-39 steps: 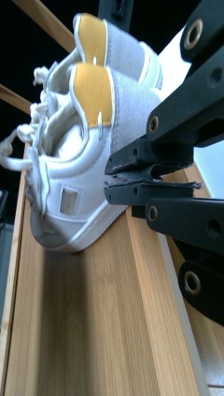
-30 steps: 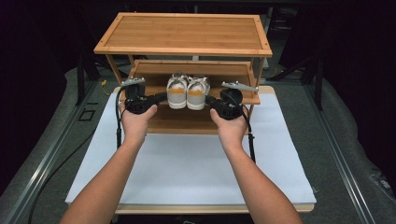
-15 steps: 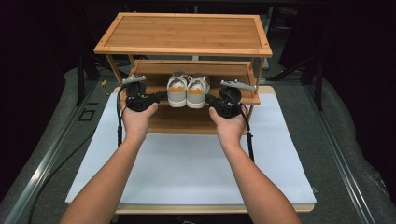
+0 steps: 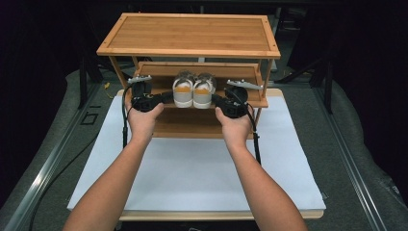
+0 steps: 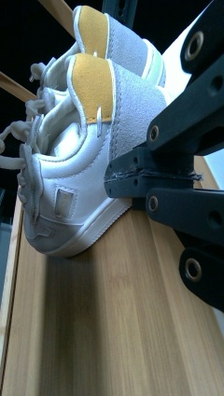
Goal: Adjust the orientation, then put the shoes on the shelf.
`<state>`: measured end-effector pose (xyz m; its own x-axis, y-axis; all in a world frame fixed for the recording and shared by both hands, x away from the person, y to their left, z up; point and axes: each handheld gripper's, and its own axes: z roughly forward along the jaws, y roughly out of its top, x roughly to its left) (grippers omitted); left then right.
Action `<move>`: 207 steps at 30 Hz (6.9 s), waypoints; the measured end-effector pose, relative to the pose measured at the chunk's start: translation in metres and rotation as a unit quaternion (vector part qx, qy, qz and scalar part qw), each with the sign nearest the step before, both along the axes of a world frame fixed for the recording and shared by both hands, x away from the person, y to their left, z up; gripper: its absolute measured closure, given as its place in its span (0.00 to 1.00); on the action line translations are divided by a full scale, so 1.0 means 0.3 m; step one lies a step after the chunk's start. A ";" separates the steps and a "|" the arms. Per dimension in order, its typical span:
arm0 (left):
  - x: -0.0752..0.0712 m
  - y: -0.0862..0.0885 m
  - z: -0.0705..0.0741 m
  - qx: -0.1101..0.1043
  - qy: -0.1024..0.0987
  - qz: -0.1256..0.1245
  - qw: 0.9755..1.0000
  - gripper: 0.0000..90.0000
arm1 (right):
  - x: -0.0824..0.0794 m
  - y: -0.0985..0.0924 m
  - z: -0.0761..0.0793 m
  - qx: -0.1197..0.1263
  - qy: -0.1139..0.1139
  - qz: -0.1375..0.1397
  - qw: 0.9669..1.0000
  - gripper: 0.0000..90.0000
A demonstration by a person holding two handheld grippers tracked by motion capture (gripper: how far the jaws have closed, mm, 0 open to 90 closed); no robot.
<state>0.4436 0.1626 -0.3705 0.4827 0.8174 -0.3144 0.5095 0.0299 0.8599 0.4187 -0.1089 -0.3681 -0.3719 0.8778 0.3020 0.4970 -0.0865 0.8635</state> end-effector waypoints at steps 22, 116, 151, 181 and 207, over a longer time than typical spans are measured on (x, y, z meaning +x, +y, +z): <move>0.052 -0.004 -0.003 -0.007 0.009 0.007 1.000 1.00 | 0.048 -0.002 -0.002 0.007 0.007 0.001 1.000 1.00; -0.204 0.105 -0.015 0.017 -0.021 -0.053 0.998 0.92 | -0.168 -0.112 -0.035 -0.035 -0.033 0.006 0.999 0.90; -0.398 0.209 -0.134 0.046 -0.028 -0.071 0.996 0.81 | -0.370 -0.184 -0.144 -0.056 -0.012 0.034 0.998 0.88; -0.499 0.220 -0.415 0.072 -0.010 -0.074 0.995 0.57 | -0.493 -0.262 -0.434 -0.050 0.010 -0.004 0.999 0.61; -0.500 0.167 -0.553 0.107 0.002 -0.110 0.988 0.52 | -0.482 -0.156 -0.552 -0.126 -0.002 0.070 0.990 0.54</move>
